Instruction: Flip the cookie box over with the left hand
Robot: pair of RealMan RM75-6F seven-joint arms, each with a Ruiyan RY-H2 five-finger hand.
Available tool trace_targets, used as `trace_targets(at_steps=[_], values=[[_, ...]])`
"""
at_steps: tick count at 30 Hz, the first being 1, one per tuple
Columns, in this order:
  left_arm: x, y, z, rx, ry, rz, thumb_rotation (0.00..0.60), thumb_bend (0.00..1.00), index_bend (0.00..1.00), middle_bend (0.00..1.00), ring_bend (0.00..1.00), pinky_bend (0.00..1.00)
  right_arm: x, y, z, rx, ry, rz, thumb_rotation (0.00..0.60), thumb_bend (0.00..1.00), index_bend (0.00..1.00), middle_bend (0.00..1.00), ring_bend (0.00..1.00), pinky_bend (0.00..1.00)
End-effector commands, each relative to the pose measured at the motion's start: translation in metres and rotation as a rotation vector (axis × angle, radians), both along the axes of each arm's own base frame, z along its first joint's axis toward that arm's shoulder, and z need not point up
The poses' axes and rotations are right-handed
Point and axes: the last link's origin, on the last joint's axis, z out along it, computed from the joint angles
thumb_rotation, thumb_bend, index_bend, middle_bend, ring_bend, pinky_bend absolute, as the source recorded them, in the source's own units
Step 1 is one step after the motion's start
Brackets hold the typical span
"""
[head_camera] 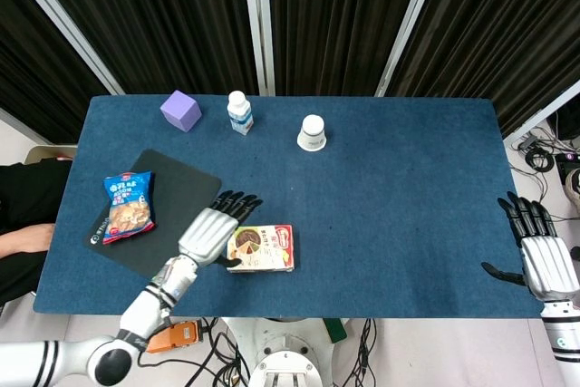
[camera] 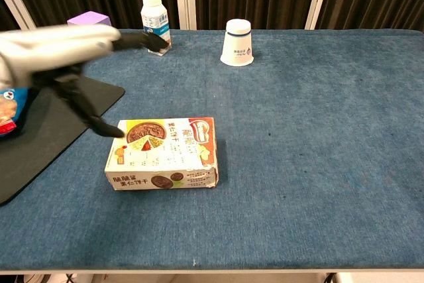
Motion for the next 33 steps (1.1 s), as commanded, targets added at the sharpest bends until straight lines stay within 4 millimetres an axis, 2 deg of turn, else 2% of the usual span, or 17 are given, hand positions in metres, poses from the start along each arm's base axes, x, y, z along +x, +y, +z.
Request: trace_targets(at_steps=[1,8,17,33], values=[[0.031,0.003,-0.028,-0.05,0.021,-0.017,0.6,0.0,0.05,0.06,0.0,0.0,-0.001,0.0,0.0,-0.001,-0.002,-0.004,0.6,0.09,0.0,0.0,0.0,0.0],[0.054,-0.001,-0.054,-0.111,0.069,-0.002,0.6,0.0,0.05,0.06,0.0,0.0,-0.006,0.004,0.001,-0.009,-0.01,-0.015,0.6,0.09,0.0,0.0,0.0,0.0],[0.07,-0.006,-0.085,-0.12,0.134,0.084,0.6,0.0,0.05,0.06,0.0,0.0,-0.008,0.005,-0.001,-0.004,-0.016,-0.016,0.6,0.09,0.0,0.0,0.0,0.0],[0.06,0.0,-0.099,-0.103,0.196,0.191,0.6,0.0,0.05,0.06,0.0,0.0,-0.012,0.005,-0.002,0.005,-0.016,-0.024,0.6,0.09,0.0,0.0,0.0,0.0]])
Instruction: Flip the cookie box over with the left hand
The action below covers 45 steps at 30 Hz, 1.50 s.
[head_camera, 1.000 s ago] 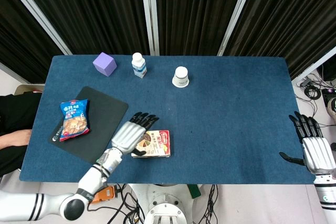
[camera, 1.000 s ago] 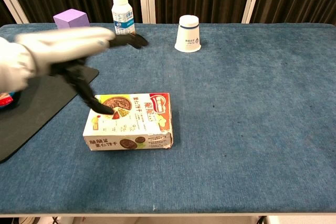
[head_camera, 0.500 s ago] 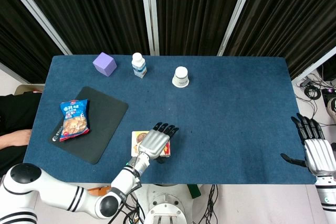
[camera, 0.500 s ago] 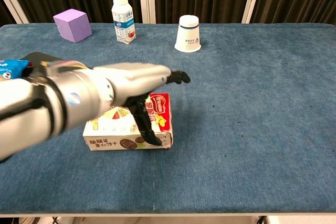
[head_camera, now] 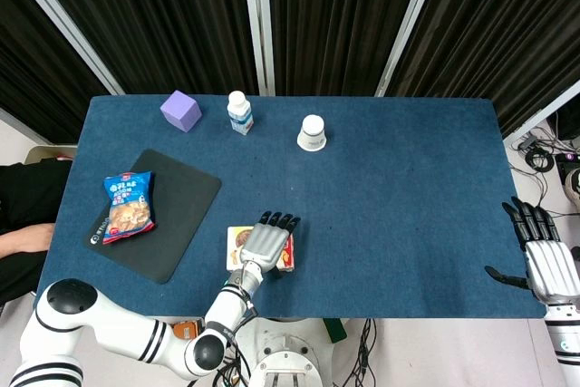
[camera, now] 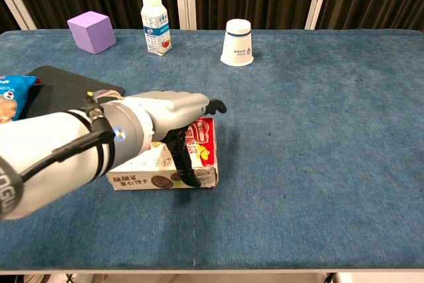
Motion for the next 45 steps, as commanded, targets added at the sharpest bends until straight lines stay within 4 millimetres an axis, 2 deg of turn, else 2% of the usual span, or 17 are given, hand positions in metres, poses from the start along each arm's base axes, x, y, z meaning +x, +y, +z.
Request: trace_targets(at_steps=[1,5,11,16,19,25,30,37,45], values=[[-0.002,0.001,-0.001,0.008,0.014,0.006,0.6,0.0,0.05,0.06,0.01,0.0,0.0,0.0,0.0,-0.001,0.0,-0.002,0.6,0.09,0.0,0.0,0.0,0.0],[-0.005,0.001,-0.003,0.016,0.022,0.01,0.6,0.0,0.08,0.1,0.05,0.02,0.0,0.0,-0.001,0.004,0.0,-0.004,0.6,0.09,0.0,0.0,0.0,0.0],[-0.005,0.003,-0.004,0.019,0.004,0.023,0.6,0.0,0.22,0.24,0.19,0.08,0.0,0.001,-0.002,0.006,0.0,-0.004,0.6,0.09,0.0,0.0,0.0,0.0],[-0.006,0.01,0.003,0.059,0.007,-0.016,0.6,0.09,0.35,0.42,0.39,0.22,0.0,0.002,-0.001,0.004,0.003,-0.01,0.6,0.09,0.0,0.0,0.0,0.0],[-0.005,0.014,0.012,0.073,-0.012,-0.038,0.6,0.14,0.36,0.46,0.44,0.3,0.0,0.002,-0.001,0.004,0.002,-0.01,0.6,0.09,0.0,0.0,0.0,0.0],[0.001,0.03,0.049,0.113,-0.182,-0.071,0.6,0.17,0.37,0.47,0.45,0.33,-0.001,0.003,0.0,0.0,0.001,-0.014,0.6,0.09,0.0,0.0,0.0,0.0],[0.002,0.052,0.069,0.137,-0.497,-0.022,0.6,0.18,0.37,0.46,0.43,0.32,-0.002,0.005,0.002,-0.005,0.001,-0.02,0.6,0.09,0.0,0.0,0.0,0.0],[-0.026,0.081,0.054,0.097,-0.864,0.121,0.6,0.14,0.36,0.4,0.35,0.24,-0.004,0.003,0.0,0.005,-0.001,-0.035,0.6,0.09,0.0,0.0,0.0,0.0],[-0.056,0.086,0.027,0.14,-1.047,0.162,0.6,0.08,0.34,0.38,0.31,0.2,0.003,0.0,0.0,0.004,0.009,-0.026,0.6,0.09,0.0,0.0,0.0,0.0]])
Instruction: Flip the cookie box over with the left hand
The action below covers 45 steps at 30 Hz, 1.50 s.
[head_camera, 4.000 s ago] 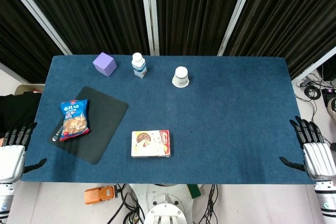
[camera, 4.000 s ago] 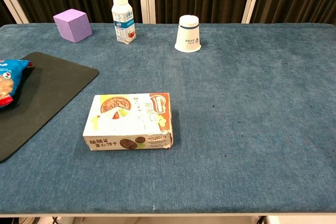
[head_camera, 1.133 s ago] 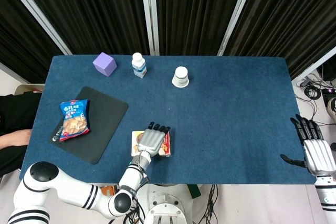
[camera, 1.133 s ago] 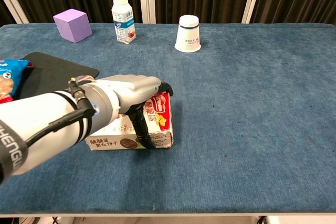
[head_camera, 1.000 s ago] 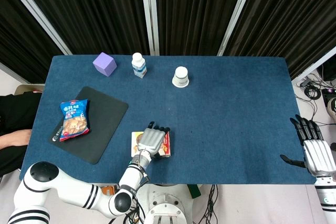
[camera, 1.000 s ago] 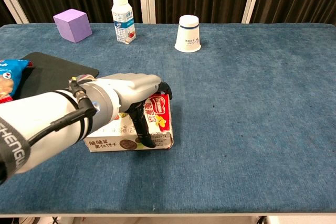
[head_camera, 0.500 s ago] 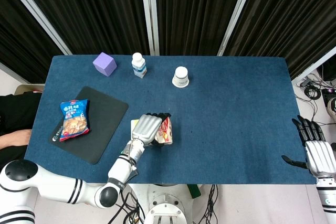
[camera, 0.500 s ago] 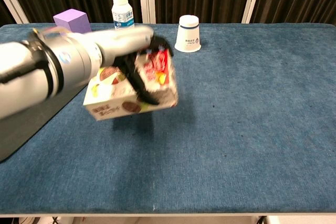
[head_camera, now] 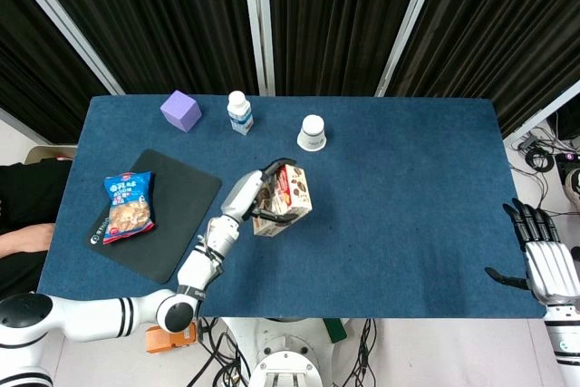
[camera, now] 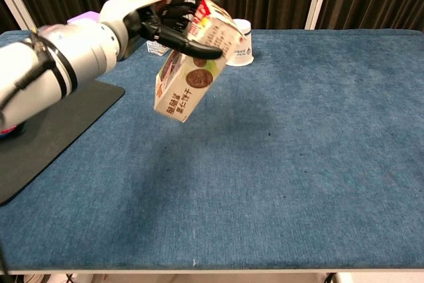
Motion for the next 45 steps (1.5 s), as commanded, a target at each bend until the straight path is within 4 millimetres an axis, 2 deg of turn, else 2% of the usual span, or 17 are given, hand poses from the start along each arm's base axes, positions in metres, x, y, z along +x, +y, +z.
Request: trace_targets(at_steps=[1,9,19,27,31,33,36,45], values=[[-0.026,0.002,-0.024,0.027,-0.098,0.01,0.6,0.07,0.34,0.38,0.31,0.2,0.003,0.0,0.001,-0.003,0.004,0.002,0.6,0.09,0.0,0.0,0.0,0.0],[-0.04,0.001,-0.046,0.087,-0.129,0.0,0.6,0.01,0.34,0.37,0.3,0.2,0.007,0.002,0.001,-0.009,0.012,-0.009,0.6,0.09,0.0,0.0,0.0,0.0],[-0.063,0.006,-0.05,0.116,-0.07,-0.024,0.6,0.0,0.32,0.34,0.3,0.15,0.009,0.005,0.003,-0.021,0.012,-0.015,0.6,0.09,0.0,0.0,0.0,0.0],[-0.082,0.009,-0.04,0.094,-0.011,-0.022,0.6,0.0,0.24,0.27,0.22,0.09,0.009,0.006,0.003,-0.022,0.006,-0.011,0.6,0.09,0.0,0.0,0.0,0.0],[-0.089,0.009,-0.033,0.071,0.005,-0.019,0.6,0.0,0.05,0.12,0.09,0.05,0.009,0.006,0.003,-0.023,0.004,-0.007,0.6,0.09,0.0,0.0,0.0,0.0],[-0.092,0.009,-0.029,0.074,0.016,-0.024,0.6,0.0,0.0,0.05,0.05,0.04,0.009,0.007,0.003,-0.023,0.001,-0.003,0.6,0.09,0.0,0.0,0.0,0.0],[-0.096,0.009,-0.021,0.086,0.037,-0.034,0.6,0.0,0.0,0.0,0.0,0.03,0.009,0.007,0.003,-0.023,-0.001,-0.001,0.6,0.09,0.0,0.0,0.0,0.0],[-0.109,0.009,0.004,0.114,0.106,-0.049,0.6,0.0,0.0,0.0,0.0,0.02,0.007,0.007,0.003,-0.022,-0.012,0.004,0.6,0.09,0.0,0.0,0.0,0.0]])
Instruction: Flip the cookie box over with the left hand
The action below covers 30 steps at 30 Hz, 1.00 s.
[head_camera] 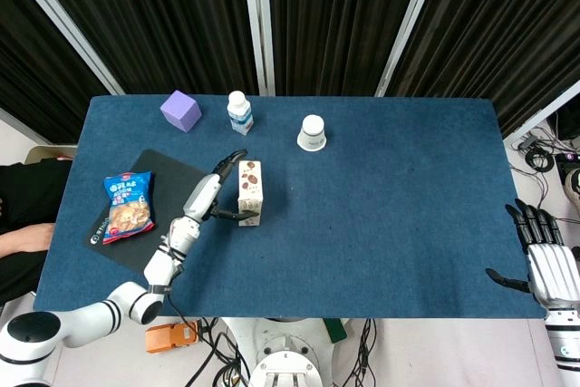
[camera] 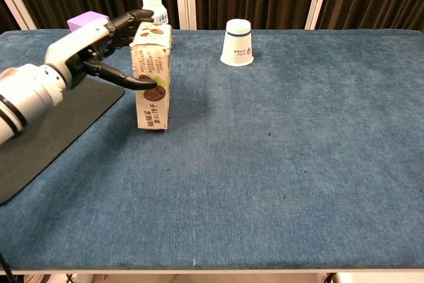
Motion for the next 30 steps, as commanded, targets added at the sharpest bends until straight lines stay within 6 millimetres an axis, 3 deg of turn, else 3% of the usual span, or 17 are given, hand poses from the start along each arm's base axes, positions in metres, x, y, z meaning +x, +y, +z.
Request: trace_targets(at_steps=[1,8,14,24,30], values=[[-0.005,-0.001,0.009,0.009,0.028,-0.004,0.6,0.0,0.0,0.0,0.0,0.01,-0.001,0.0,0.0,0.001,-0.002,0.001,0.6,0.09,0.0,0.0,0.0,0.0],[-0.009,-0.007,0.039,0.065,0.16,-0.076,0.6,0.0,0.0,0.0,0.0,0.0,-0.003,0.0,0.001,0.0,-0.014,0.003,0.6,0.09,0.0,0.0,0.0,0.0],[0.004,-0.015,0.056,0.04,0.271,-0.134,0.6,0.0,0.0,0.0,0.0,0.0,-0.005,-0.002,-0.001,0.006,-0.023,0.008,0.6,0.09,0.0,0.0,0.0,0.0],[0.051,-0.024,0.09,0.025,0.533,-0.237,0.6,0.0,0.0,0.0,0.0,0.0,-0.011,-0.004,0.0,0.006,-0.033,0.004,0.6,0.09,0.0,0.0,0.0,0.0],[0.078,-0.023,0.091,-0.027,0.655,-0.22,0.6,0.0,0.0,0.0,0.0,0.0,-0.013,-0.006,-0.001,0.014,-0.038,0.005,0.6,0.09,0.0,0.0,0.0,0.0]])
